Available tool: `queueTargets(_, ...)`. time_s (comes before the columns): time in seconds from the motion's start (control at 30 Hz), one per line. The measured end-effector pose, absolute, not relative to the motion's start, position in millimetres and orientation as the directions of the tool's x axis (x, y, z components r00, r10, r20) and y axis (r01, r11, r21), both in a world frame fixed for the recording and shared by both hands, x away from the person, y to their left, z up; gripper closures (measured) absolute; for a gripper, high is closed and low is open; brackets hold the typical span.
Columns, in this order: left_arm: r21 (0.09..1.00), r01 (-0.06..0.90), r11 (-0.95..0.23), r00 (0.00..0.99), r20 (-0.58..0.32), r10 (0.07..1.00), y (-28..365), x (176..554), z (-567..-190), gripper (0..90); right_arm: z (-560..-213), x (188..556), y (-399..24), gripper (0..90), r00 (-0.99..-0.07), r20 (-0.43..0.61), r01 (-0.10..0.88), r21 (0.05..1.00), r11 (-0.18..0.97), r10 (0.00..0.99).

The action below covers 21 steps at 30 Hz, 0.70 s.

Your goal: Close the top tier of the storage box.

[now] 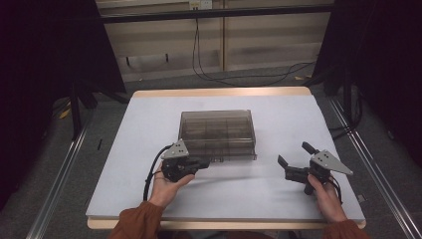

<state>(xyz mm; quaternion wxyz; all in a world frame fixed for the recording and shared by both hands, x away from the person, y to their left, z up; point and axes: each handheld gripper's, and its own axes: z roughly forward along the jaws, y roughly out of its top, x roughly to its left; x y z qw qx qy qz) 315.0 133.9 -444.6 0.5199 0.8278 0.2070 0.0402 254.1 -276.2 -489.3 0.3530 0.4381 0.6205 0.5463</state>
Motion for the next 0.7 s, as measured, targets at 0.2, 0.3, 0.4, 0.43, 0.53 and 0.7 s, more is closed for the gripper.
queueTargets(0.2, 0.877, 0.304, -0.371, 0.909, -0.151, 0.388, 134.1, 316.6, -444.7, 90.0, -489.3, 254.2, -275.8, 0.0, -0.364, 0.039, 0.156, 0.988, 0.019, 0.931)
queueTargets(0.3, 0.876, 0.307, -0.371, 0.909, -0.155, 0.387, 133.9, 317.2, -444.8, 90.0, -489.3, 254.2, -275.9, 0.0, -0.364, 0.040, 0.156, 0.988, 0.018, 0.931)
queueTargets(0.4, 0.874, 0.308, -0.376, 0.908, -0.151, 0.392, 133.7, 317.7, -444.3, 90.0, -489.3, 254.1, -275.7, 0.0, -0.363, 0.039, 0.156, 0.987, 0.019, 0.931)
queueTargets(0.43, 0.876, 0.303, -0.376, 0.909, -0.147, 0.390, 133.5, 318.3, -443.8, 90.0, -489.3, 254.1, -275.8, 0.0, -0.365, 0.037, 0.155, 0.988, 0.022, 0.930)
queueTargets(0.53, 0.877, 0.307, -0.370, 0.908, -0.154, 0.390, 133.0, 319.0, -443.0, 90.0, -489.3, 254.2, -275.9, 0.0, -0.363, 0.039, 0.155, 0.988, 0.019, 0.931)
queueTargets(0.7, 0.878, 0.308, -0.366, 0.907, -0.155, 0.391, 132.5, 320.9, -442.7, 90.0, -489.3, 254.2, -276.0, 0.0, -0.364, 0.040, 0.156, 0.988, 0.019, 0.931)
